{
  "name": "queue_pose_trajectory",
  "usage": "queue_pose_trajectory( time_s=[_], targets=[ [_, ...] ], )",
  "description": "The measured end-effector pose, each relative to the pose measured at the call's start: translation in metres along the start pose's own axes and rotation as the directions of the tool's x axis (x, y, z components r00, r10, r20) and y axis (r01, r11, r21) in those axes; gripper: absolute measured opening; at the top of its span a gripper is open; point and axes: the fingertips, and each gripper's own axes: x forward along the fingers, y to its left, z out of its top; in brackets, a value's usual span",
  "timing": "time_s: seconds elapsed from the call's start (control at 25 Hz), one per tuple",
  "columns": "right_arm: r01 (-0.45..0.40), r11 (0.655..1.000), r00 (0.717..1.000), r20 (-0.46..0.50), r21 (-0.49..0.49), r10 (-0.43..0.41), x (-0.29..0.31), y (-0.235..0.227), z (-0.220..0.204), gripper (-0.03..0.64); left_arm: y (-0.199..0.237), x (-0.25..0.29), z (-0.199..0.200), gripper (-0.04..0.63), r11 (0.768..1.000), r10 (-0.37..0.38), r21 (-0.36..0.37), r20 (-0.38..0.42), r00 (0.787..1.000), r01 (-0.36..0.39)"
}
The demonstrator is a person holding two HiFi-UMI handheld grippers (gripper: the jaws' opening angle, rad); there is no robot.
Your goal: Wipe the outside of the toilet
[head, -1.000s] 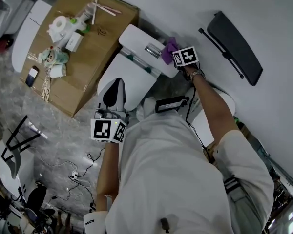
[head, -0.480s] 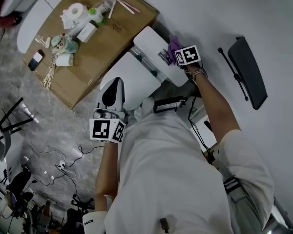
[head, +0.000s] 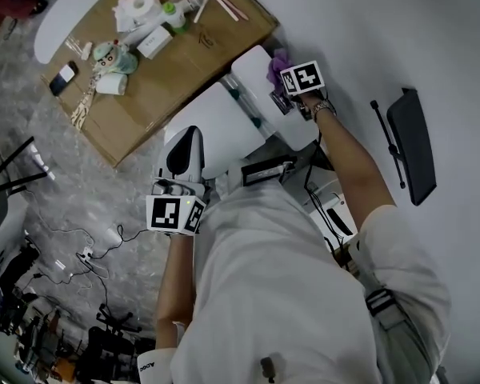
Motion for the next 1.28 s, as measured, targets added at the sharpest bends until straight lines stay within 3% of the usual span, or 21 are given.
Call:
queue_pose_trajectory(
  time_s=[0.68,0.88,1.08,1.28],
  targets=[
    [0.043,0.999,0.997,0.067,-0.033,-0.041,0.038,0.018,0.082,0.121,0.021,-0.033,-0.013,0.005,0.99,0.137,-0.024,0.02,0.99,-0.136],
    [0.038,0.999,0.997,0.074,-0.018,-0.037,0.033,0.02,0.086,0.132,0.013,-0.043,-0.017,0.005,0.992,0.127,-0.022,0.02,0.992,-0.127],
    [-0.005,1.0,0.986,0.166,0.013,0.003,-0.002,0.035,0.077,0.129,0.007,-0.047,-0.019,0.005,0.996,0.091,-0.024,0.027,0.995,-0.09],
    [-0.014,1.0,0.993,0.117,-0.013,0.015,-0.019,0.038,0.04,0.129,0.005,-0.045,-0.024,0.005,0.998,0.046,-0.049,0.036,0.998,-0.044]
  ],
)
